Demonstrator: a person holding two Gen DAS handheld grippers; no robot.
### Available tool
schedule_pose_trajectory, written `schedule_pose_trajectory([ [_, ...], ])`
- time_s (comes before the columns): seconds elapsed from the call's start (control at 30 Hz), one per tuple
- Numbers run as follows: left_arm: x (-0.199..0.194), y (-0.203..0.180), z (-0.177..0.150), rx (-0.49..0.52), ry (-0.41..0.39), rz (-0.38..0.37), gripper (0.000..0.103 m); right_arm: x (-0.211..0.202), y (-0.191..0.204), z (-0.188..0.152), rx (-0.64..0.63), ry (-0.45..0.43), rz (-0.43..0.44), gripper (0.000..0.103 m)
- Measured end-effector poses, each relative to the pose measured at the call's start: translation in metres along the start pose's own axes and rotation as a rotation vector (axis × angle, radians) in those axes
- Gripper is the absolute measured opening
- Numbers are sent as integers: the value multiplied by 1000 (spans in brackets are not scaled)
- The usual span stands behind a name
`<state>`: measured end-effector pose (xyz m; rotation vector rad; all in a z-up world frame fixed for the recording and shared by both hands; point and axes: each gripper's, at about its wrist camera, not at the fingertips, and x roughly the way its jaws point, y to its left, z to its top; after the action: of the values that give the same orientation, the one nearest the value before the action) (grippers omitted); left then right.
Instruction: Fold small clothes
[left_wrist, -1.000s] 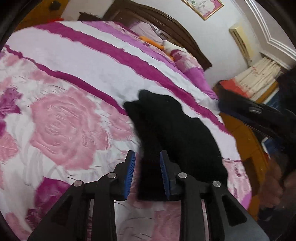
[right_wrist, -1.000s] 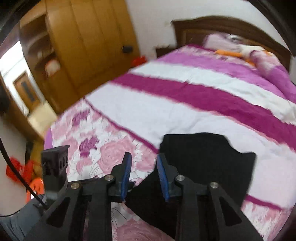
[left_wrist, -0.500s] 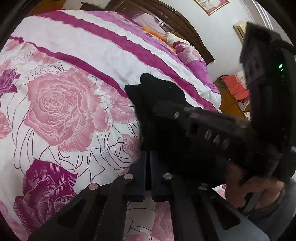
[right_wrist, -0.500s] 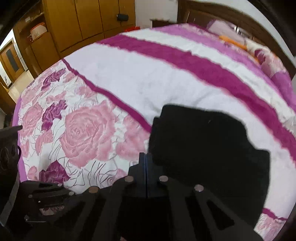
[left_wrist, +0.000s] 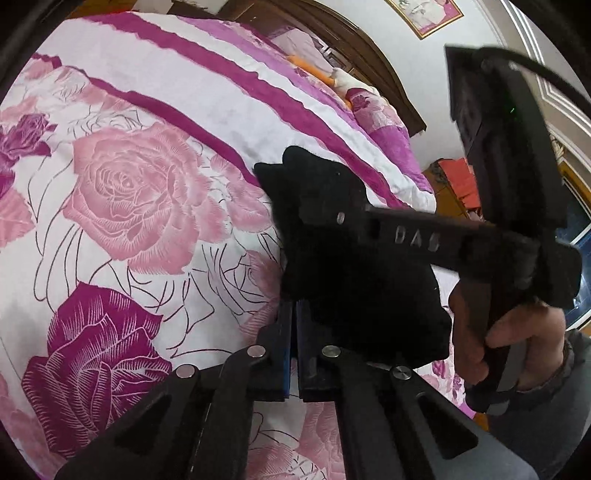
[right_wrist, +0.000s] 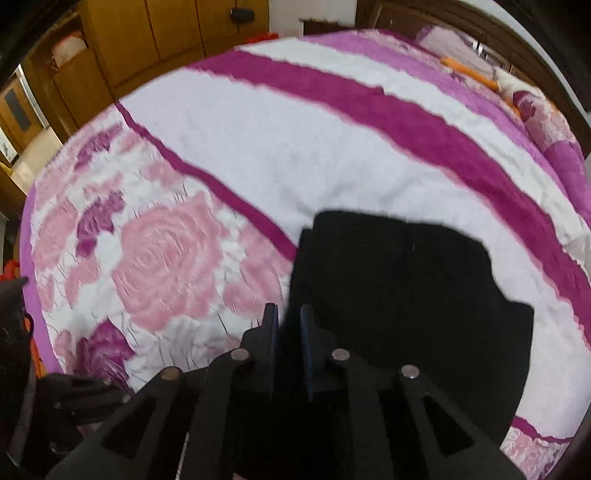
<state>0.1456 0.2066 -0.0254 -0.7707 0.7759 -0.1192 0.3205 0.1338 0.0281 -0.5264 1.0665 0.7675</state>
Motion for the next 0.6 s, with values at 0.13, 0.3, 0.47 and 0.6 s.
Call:
schedule_pose_trajectory([
  [0.13,2,-4,-2,12,4,5,0,-5,-2,-4,23,-38,4,2],
  [0.3,8,-10,-5,35,23,3,0,-40,-10,13,87,-220,48,1],
  [0.47,12,-15,-7,53,43,-6,0,-33,-24,23,103,-195,18,1],
  [0.6,4,-17,-8,52,38,-26,0,-18,-35,21,196,-182,252,5],
])
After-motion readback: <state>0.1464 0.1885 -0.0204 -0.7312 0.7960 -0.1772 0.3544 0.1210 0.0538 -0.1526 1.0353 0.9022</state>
